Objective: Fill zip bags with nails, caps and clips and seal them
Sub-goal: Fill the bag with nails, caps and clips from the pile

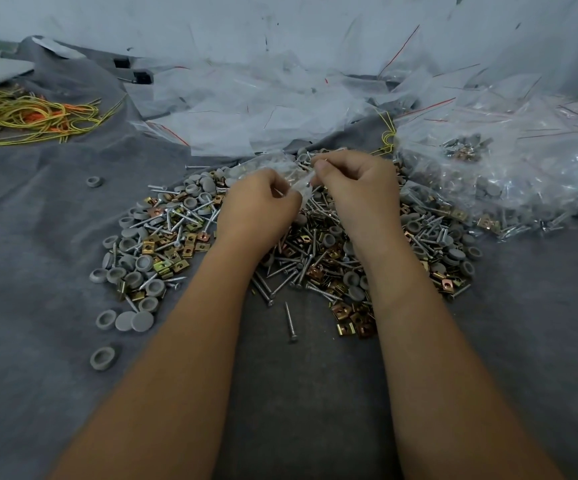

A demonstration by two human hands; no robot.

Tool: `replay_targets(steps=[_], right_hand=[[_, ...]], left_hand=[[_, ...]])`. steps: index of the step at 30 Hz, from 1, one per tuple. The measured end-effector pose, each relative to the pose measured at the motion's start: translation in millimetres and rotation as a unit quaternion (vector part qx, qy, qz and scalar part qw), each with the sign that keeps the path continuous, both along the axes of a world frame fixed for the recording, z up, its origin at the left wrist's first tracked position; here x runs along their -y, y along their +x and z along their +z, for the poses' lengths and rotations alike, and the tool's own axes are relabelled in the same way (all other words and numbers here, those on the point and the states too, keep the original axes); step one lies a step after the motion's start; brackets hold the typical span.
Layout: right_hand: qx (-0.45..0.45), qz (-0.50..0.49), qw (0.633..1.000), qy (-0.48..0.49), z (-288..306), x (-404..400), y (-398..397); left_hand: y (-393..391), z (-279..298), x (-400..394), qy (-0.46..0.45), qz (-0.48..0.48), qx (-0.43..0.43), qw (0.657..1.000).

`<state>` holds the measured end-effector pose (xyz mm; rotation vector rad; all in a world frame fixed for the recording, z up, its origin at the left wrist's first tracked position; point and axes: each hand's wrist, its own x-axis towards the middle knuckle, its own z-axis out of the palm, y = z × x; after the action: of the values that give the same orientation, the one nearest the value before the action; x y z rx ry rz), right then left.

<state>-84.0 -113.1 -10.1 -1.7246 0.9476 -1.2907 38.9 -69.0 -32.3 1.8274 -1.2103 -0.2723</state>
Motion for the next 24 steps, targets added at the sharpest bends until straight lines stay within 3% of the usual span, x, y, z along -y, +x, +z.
replay_targets(steps=[8,14,16,18,21,24], right_hand=[[-0.027,0.025,0.999,-0.019,-2,-1,2],[-0.201,-0.058,0.974,-0.085,-8,2,-1],[-0.195,-0.048,0.973,-0.112,-7,-1,0],[-0.150,-0.019,0.983,-0.105,-5,-5,1],[-0.158,-0.001,0.984,-0.084,-6,-4,3],[-0.143,0.035,0.987,-0.063,-7,-5,5]], left_hand=[[0,1,2,-0.099,-0.013,-0.110,0.989],[-2,4,0,-0.161,0.001,-0.136,0.978],[-2,5,-2,-0.176,-0.009,-0.135,0.975],[-4,7,-5,-0.195,-0.024,-0.132,0.972],[-6,9,-9,-0.241,-0.012,-0.104,0.965],[-4,7,-13,-0.234,0.039,0.010,0.971]])
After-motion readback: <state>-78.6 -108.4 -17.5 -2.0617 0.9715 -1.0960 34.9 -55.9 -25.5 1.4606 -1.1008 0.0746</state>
